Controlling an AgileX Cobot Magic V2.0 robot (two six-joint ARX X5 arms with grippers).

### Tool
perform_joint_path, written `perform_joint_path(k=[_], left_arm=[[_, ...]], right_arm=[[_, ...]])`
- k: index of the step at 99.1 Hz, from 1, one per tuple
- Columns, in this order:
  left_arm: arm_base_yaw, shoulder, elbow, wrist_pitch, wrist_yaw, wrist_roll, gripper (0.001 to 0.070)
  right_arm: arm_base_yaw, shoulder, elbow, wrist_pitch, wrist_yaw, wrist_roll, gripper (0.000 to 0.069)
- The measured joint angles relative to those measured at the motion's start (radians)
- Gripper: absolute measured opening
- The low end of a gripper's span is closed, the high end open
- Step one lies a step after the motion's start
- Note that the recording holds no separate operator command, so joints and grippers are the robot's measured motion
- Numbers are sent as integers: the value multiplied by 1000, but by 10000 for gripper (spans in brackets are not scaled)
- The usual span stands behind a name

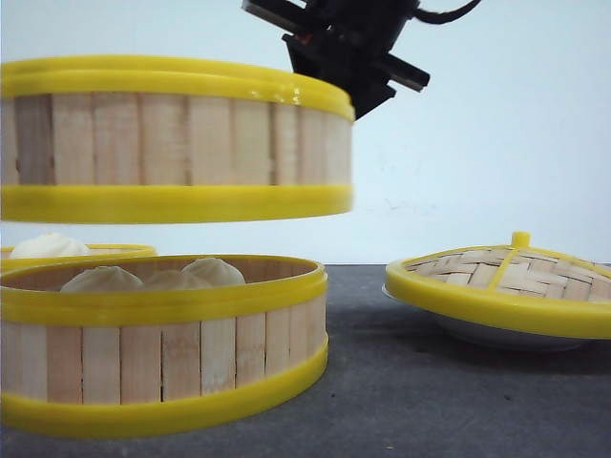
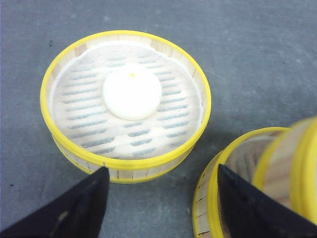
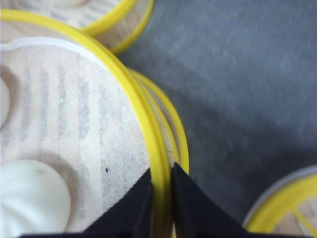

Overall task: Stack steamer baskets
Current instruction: 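Lower the basket onto the nearest basket and open the right gripper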

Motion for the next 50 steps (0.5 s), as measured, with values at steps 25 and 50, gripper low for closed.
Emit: perform_joint_path(k=[25, 50], left_arm=[[0, 0, 0, 0, 0, 0, 419], [0, 0, 0, 0, 0, 0, 419]], right_arm=[[-2, 88, 0, 43, 5, 5, 29], [-2, 129, 0, 60, 7, 16, 29]])
